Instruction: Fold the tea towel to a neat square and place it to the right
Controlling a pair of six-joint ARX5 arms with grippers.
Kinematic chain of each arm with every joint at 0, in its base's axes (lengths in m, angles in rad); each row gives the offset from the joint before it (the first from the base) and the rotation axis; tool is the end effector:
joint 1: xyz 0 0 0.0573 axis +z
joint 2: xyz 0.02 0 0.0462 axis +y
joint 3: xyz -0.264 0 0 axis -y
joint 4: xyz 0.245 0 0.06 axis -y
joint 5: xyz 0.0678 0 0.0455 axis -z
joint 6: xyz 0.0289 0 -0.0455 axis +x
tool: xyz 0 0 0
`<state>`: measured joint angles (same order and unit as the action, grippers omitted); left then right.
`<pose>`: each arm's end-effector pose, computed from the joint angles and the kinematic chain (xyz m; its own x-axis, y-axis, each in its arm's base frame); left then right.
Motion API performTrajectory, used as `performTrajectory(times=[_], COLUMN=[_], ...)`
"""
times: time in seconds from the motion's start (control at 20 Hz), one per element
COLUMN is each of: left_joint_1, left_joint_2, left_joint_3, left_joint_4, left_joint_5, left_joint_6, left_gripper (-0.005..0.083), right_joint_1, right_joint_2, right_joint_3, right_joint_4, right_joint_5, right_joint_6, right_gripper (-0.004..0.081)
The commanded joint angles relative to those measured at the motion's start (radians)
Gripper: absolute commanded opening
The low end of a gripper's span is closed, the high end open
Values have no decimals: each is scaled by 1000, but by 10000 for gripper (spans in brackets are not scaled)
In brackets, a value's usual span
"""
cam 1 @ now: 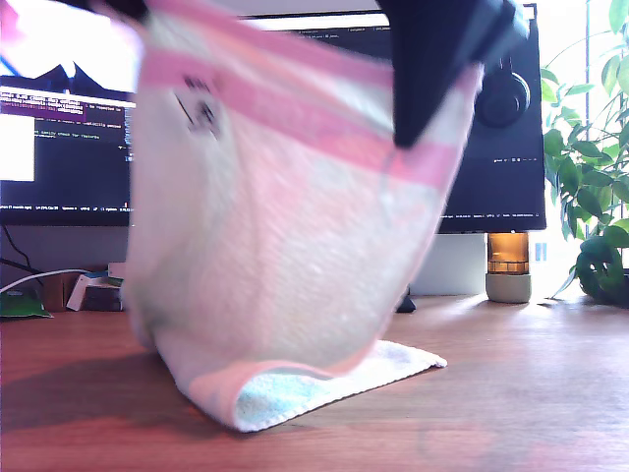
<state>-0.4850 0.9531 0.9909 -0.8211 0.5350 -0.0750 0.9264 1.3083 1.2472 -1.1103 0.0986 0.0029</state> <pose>0.1482 -0.0948 0.3225 0.3016 -0.7352 -0.6070 0.6719 0.6156 -0.4118 0.1448 0.1880 0.3144 0.3112 0.2502 -0.9168 -0.7710 0.6305 -0.0896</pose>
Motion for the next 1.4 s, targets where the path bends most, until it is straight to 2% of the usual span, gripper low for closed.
performTrajectory(times=[0.0,0.25,0.5,0.9,1.05,1.2,1.35], left_joint_1=[-11,-55,-86,-91,-91,-91,-91], left_joint_2=[-29,-139,-176,-183,-181,-170,-119], left_joint_3=[-6,-5,-5,18,45,59,58], left_joint_4=[-11,-99,-90,-70,-21,59,138], left_joint_5=[-5,8,149,158,65,-48,-182], left_joint_6=[-4,-44,-84,-75,-60,-28,103], left_gripper=[-24,-24,-24,-24,-24,-24,-24], right_joint_1=[27,91,121,121,121,121,116], right_joint_2=[-41,-161,-221,-221,-221,-218,-180], right_joint_3=[-24,-24,-20,37,98,135,135], right_joint_4=[-30,-106,-112,-119,-108,-36,91], right_joint_5=[17,16,28,203,257,281,353], right_joint_6=[20,89,113,75,41,14,-91], right_gripper=[-12,-12,-12,-12,-12,-12,-12])
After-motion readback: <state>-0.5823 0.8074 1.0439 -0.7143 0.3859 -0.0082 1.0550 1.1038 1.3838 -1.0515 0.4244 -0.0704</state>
